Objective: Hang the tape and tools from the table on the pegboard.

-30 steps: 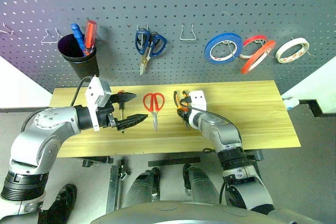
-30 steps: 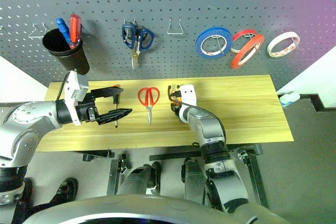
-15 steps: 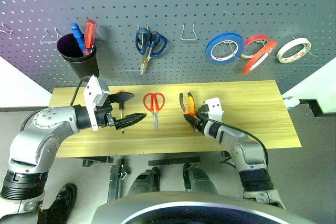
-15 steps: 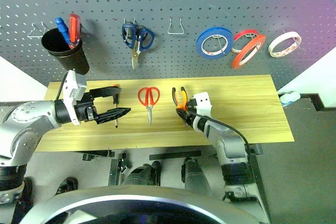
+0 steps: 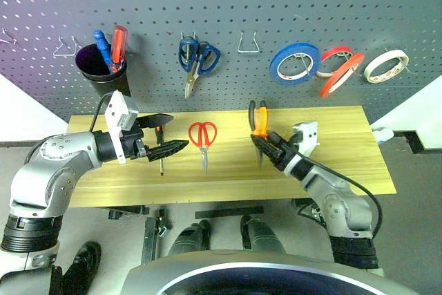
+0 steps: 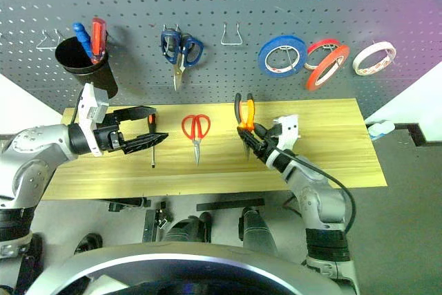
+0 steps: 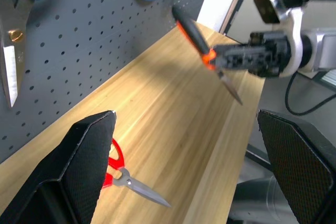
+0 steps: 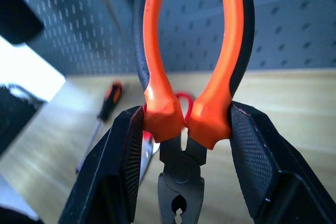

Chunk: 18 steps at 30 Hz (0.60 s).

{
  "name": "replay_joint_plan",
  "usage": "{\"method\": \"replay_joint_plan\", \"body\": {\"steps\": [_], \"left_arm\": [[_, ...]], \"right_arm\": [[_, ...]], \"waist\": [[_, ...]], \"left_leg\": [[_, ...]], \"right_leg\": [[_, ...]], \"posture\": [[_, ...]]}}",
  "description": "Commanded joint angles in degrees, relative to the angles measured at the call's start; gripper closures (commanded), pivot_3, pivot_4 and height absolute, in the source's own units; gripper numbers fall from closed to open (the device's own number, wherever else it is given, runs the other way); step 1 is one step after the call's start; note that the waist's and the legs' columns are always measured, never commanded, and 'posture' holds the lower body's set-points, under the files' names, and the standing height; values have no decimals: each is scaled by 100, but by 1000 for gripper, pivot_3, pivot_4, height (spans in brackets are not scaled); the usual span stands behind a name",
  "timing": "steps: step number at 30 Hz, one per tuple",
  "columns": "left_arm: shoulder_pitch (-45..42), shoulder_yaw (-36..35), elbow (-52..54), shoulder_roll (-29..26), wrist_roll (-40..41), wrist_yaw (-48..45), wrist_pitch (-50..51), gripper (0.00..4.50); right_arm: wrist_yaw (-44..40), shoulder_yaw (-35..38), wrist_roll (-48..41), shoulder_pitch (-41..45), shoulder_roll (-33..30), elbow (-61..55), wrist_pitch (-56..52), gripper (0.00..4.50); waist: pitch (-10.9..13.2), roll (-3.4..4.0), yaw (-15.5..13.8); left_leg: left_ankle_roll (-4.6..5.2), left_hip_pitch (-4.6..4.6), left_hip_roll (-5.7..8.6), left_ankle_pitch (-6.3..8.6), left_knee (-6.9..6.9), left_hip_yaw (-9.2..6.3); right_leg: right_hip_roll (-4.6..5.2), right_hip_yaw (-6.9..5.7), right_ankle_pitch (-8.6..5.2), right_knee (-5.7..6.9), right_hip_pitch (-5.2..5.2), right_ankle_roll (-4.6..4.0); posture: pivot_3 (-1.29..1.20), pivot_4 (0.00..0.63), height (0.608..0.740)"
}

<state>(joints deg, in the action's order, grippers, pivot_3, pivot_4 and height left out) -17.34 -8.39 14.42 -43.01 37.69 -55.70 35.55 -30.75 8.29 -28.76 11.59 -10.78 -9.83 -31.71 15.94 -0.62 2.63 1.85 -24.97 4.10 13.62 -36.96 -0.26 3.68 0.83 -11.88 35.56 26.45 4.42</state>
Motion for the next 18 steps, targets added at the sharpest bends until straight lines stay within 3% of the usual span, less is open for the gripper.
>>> {"method": "replay_joint_plan", "body": {"steps": [1,18], "left_arm": [[-81,-140,69,17,82,29,-44,0],[-334,-300,234,235,240,478,-50,0]], "right_arm": [[-1,227,-495,414,-32,-556,91,2433],[44,414,-706,1823,-362,-207,461,2433]], "waist": [[0,0,2],[-44,-24,-14]], "left_leg": [[-1,0,0,-1,-1,0],[-29,1,3,-20,-31,0]], "right_leg": [[0,-1,0,2,0,0],[-7,-6,9,55,6,3]], "posture": [[-80,235,740],[-63,154,740]]}}
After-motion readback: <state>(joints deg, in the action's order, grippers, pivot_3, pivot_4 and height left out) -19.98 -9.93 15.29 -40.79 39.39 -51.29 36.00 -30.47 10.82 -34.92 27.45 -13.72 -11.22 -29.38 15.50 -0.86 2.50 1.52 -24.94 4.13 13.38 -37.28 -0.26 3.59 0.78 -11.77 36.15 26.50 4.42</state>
